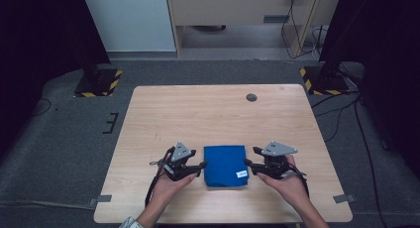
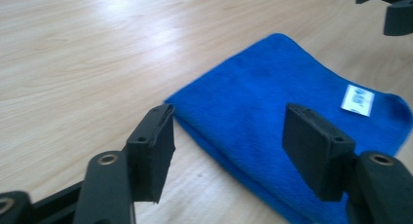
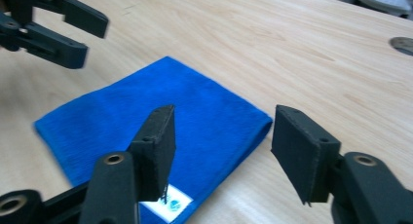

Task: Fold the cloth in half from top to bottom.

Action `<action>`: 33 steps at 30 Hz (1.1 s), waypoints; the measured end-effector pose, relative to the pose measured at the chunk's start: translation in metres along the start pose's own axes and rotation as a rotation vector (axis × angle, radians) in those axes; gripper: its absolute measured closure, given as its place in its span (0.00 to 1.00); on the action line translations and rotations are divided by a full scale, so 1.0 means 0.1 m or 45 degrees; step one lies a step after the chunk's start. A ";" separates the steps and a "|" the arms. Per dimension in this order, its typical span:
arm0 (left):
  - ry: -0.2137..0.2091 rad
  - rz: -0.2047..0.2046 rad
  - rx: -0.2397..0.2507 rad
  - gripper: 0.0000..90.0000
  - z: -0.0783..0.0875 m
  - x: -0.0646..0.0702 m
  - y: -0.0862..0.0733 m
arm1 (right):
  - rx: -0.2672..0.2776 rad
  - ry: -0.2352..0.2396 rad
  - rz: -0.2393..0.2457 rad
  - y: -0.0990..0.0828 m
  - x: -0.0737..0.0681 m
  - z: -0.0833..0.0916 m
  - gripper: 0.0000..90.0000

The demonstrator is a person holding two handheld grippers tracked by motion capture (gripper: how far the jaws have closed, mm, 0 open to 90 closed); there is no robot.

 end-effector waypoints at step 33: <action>0.288 0.213 -0.207 0.07 0.07 -1.06 -0.35 | -0.135 -0.256 -0.371 -0.36 1.06 -0.19 0.11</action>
Point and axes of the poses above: each handheld gripper's, and its own axes: z roughly backward along the jaws, y roughly out of its top, x roughly to its right, the point moved 3 cm from there along -z, roughly forward along the jaws, and after that the axes turned 15 degrees about -x, right-handed, at the moved point
